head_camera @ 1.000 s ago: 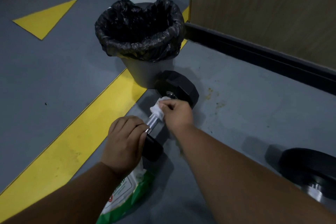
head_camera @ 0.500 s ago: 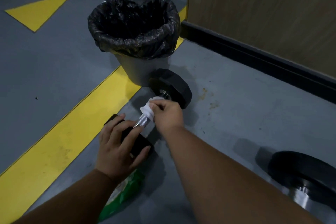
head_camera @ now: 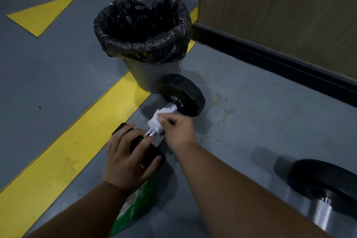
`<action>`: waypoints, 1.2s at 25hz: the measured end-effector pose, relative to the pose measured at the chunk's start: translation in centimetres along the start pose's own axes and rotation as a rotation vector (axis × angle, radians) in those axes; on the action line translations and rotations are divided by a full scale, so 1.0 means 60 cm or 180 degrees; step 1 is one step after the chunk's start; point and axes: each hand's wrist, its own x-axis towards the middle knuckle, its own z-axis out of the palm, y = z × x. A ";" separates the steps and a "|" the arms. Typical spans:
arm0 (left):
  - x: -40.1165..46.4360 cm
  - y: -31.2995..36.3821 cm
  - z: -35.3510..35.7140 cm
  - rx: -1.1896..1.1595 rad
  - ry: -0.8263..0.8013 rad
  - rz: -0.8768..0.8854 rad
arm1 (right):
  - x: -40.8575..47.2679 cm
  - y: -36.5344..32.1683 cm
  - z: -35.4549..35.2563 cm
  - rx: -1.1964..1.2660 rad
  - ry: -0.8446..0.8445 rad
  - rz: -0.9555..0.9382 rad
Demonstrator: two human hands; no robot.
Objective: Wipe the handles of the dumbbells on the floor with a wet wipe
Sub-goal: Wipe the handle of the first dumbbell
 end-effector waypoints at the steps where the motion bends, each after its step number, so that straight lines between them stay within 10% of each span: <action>1: 0.000 -0.002 0.001 0.0004 0.0017 0.0006 | -0.018 0.009 0.008 -0.0030 -0.0260 0.0040; 4: 0.001 -0.001 0.004 0.0018 0.0058 -0.0016 | -0.009 0.018 0.010 -0.0158 -0.0505 -0.0088; 8: 0.002 0.002 0.002 -0.0017 0.0011 -0.0035 | 0.052 0.001 -0.020 0.0148 0.0579 -0.0228; 13: 0.001 0.000 0.001 0.0003 -0.0126 -0.0093 | -0.016 0.030 -0.003 -0.0113 -0.0151 -0.0012; 21: 0.000 0.039 -0.048 0.0592 -0.1439 -0.0574 | -0.096 -0.004 -0.079 -0.0928 0.0233 -0.0216; 30: 0.047 0.290 -0.207 0.0084 -0.2599 0.0268 | -0.389 -0.119 -0.317 -0.1889 0.0785 -0.0248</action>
